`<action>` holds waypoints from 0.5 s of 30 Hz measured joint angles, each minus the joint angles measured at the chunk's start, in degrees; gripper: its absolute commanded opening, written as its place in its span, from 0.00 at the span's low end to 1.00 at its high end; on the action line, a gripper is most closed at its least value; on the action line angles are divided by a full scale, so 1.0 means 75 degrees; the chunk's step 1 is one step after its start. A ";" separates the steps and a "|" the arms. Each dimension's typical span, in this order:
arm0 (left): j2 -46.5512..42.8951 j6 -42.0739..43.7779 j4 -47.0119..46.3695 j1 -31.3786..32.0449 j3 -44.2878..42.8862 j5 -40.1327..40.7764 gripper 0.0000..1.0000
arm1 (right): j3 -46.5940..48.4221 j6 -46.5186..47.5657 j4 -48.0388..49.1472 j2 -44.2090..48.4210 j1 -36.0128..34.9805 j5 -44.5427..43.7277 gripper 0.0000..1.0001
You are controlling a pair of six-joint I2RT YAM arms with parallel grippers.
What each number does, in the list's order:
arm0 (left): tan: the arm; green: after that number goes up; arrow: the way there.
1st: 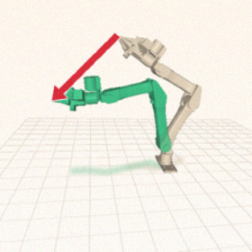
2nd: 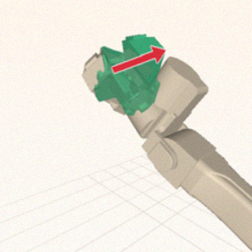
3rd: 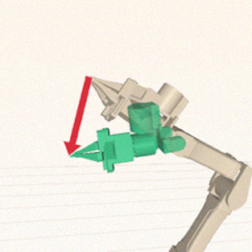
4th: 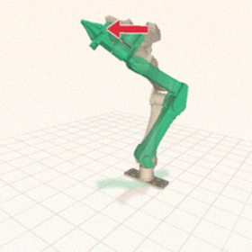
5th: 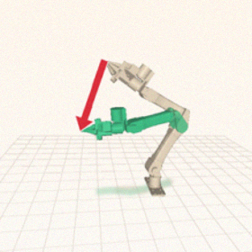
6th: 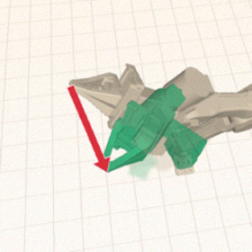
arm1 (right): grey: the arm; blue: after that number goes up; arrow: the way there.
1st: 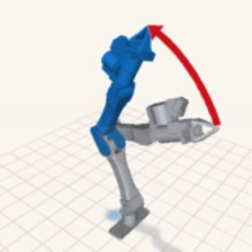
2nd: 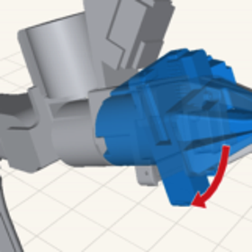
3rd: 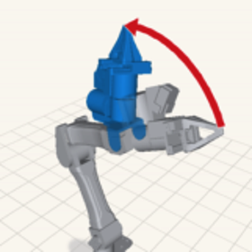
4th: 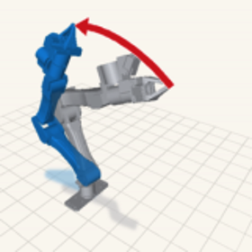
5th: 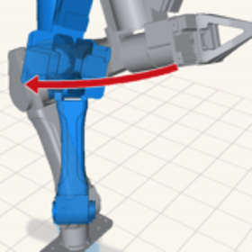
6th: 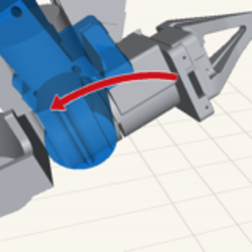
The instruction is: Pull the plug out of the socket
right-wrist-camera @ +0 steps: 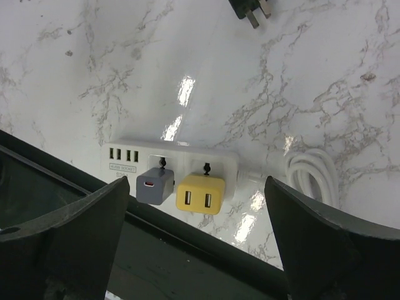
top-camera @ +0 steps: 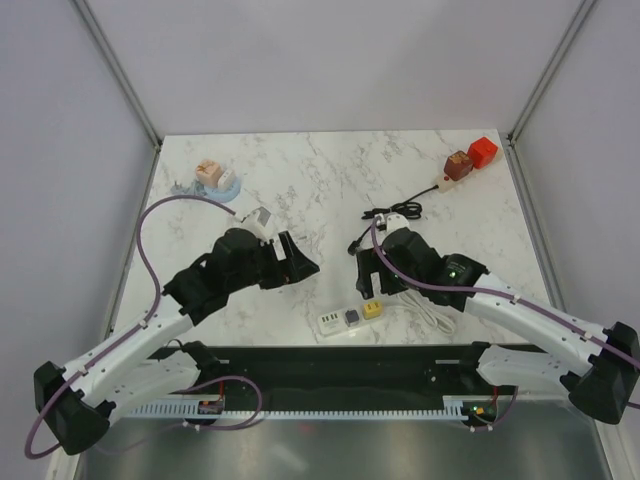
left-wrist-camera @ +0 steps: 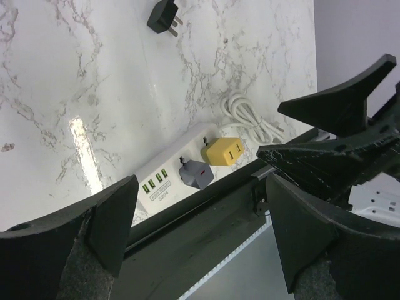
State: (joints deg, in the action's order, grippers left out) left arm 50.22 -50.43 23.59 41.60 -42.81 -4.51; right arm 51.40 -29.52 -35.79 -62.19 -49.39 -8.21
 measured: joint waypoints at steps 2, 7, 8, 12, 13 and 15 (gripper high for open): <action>-0.0058 0.0262 0.0055 0.0000 -0.0070 -0.0050 0.91 | -0.0117 -0.0096 -0.0012 0.0003 0.0000 -0.0041 0.98; 0.0029 0.0921 0.0618 -0.0035 -0.0659 0.0125 0.92 | -0.0178 -0.0178 -0.0032 0.0099 0.0055 -0.0152 0.98; 0.0128 0.1037 0.0740 -0.0079 -0.0842 0.0157 0.92 | -0.0169 -0.0172 -0.0029 0.0114 0.0117 -0.0143 0.98; 0.0554 0.1381 0.1067 -0.0545 -0.1317 0.0166 0.88 | 0.0090 -0.0055 0.0009 -0.0277 0.0941 0.0093 0.98; 0.0597 0.1454 0.1110 -0.0673 -0.1343 0.0166 0.87 | 0.0187 -0.0012 0.0099 -0.0501 0.1233 0.0242 0.98; 0.0644 0.1623 0.1262 -0.0892 -0.1367 0.0192 0.85 | 0.0271 0.0064 0.0280 -0.0804 0.1582 0.0399 0.98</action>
State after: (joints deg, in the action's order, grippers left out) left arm 55.05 -38.26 33.06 34.92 -53.06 -3.07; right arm 53.43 -29.04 -33.69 -68.23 -37.52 -5.21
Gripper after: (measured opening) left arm 0.876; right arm 0.982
